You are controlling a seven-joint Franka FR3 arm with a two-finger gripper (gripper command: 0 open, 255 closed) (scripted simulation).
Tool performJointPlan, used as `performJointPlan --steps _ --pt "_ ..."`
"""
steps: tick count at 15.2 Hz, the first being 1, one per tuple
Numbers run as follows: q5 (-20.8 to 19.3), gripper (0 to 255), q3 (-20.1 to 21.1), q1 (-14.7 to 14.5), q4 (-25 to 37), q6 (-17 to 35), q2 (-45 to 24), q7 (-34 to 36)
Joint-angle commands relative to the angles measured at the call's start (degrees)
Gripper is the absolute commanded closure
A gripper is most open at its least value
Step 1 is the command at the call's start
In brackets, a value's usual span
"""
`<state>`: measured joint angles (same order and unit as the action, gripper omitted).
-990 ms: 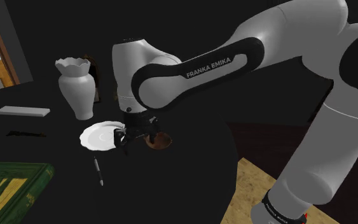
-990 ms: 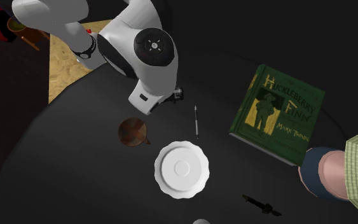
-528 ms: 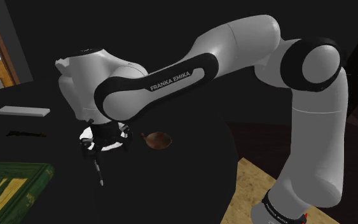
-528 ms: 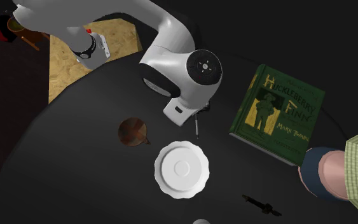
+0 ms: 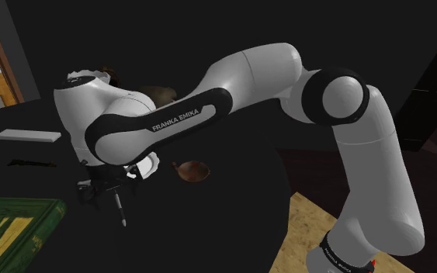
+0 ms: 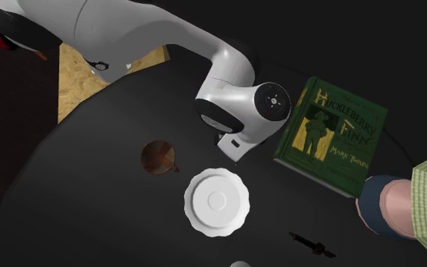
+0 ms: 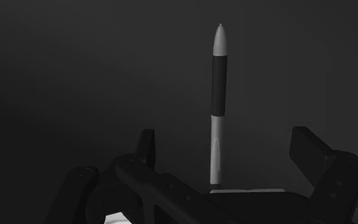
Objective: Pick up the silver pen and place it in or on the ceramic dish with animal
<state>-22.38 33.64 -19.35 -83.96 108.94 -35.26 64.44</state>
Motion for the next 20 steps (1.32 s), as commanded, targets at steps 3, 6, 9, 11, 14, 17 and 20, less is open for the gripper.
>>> performJointPlan --steps 3,6,9,11,14,17,20 --pt "-0.8 0 -0.5 0.0 -1.5 2.5 -1.1 0.5" --pt "-0.9 0 -0.6 0.0 -1.8 2.9 -1.3 0.6" --pt "-0.9 0 -0.6 0.0 -1.8 2.9 -1.3 0.6" --pt "-0.9 0 -0.6 0.0 -1.8 2.9 -1.3 0.6" --pt "-0.9 255 -0.6 0.0 -1.8 2.9 -1.3 0.6" --pt "-0.9 255 -0.6 0.0 -1.8 2.9 -1.3 0.6" --pt "-0.9 255 -0.6 0.0 -1.6 2.8 -1.3 0.6"
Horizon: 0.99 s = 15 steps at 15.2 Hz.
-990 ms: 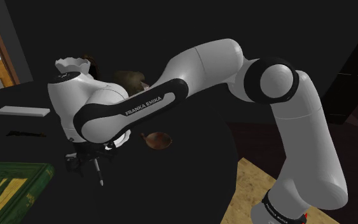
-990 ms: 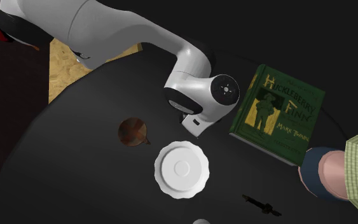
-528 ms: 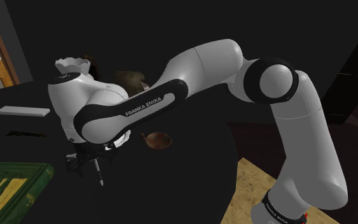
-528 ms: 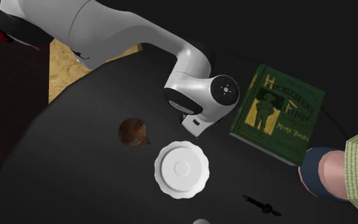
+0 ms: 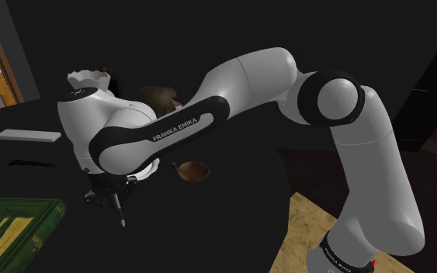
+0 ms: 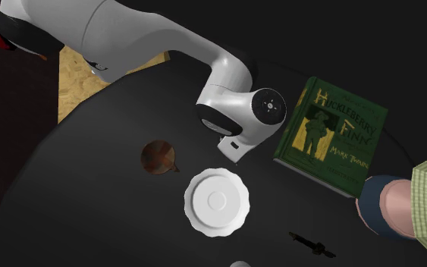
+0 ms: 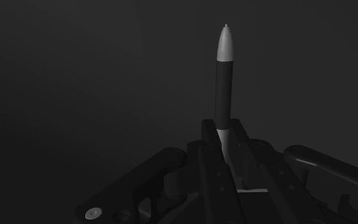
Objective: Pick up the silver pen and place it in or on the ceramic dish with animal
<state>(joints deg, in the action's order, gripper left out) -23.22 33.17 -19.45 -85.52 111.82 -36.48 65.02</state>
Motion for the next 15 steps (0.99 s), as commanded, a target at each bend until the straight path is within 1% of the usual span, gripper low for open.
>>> performJointPlan --steps 1,2,15 --pt "0.0 255 -0.1 0.1 -0.1 -0.1 -0.1 0.0" --pt "0.0 255 -0.1 0.1 -0.2 0.0 0.0 0.0" --pt "2.1 255 1.2 0.1 5.1 -7.9 3.2 -1.7"
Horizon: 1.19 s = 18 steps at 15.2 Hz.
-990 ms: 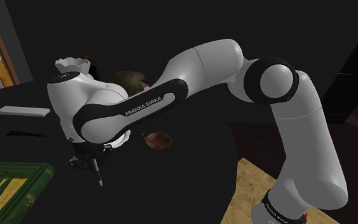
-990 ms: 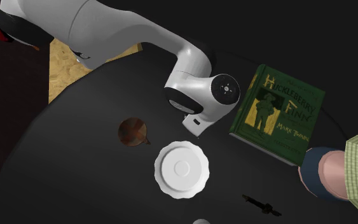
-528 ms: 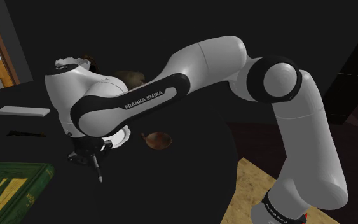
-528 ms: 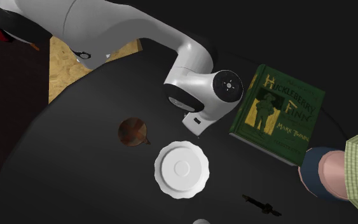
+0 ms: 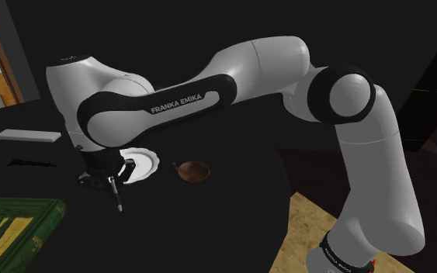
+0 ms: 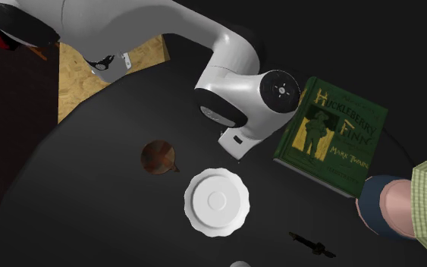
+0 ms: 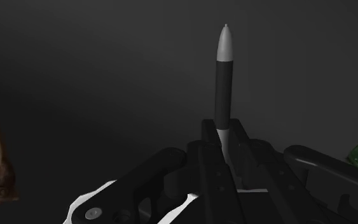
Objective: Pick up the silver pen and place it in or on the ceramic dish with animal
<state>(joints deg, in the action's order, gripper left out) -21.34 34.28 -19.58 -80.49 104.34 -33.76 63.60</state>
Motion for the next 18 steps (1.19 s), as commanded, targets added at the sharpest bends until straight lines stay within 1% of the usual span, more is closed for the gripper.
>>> performJointPlan --steps 1,11,14,18 --pt "0.4 255 0.2 0.2 0.6 -1.1 0.6 -0.4" --pt "1.2 255 0.7 -0.7 6.7 -7.8 1.6 -1.4" --pt "3.9 255 1.5 5.0 -2.8 -4.2 8.1 -4.2" --pt "7.7 255 1.8 11.6 -12.9 -0.4 15.9 -9.2"
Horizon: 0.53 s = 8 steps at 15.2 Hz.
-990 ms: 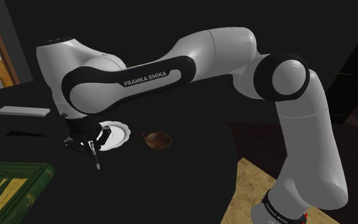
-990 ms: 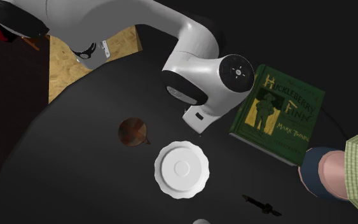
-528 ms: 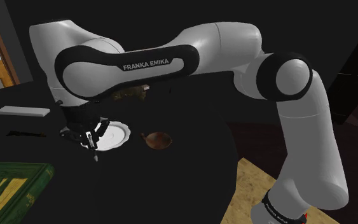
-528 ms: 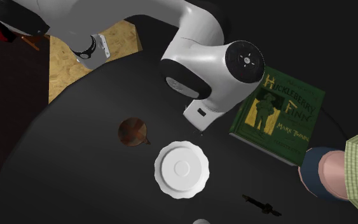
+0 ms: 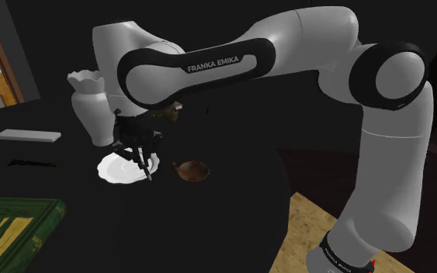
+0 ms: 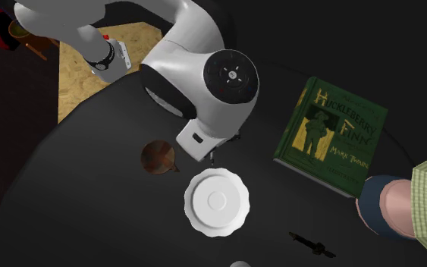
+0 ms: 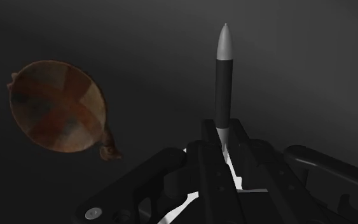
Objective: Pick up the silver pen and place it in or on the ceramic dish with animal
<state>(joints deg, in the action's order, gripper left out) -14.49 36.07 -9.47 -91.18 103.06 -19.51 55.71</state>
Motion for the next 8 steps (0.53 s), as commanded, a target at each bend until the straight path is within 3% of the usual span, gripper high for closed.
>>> performJointPlan --steps 1,8 --pt "1.8 255 -0.1 2.9 -4.4 1.7 3.5 -2.7" --pt "8.4 255 -2.4 11.1 -17.2 5.7 15.4 -14.0"
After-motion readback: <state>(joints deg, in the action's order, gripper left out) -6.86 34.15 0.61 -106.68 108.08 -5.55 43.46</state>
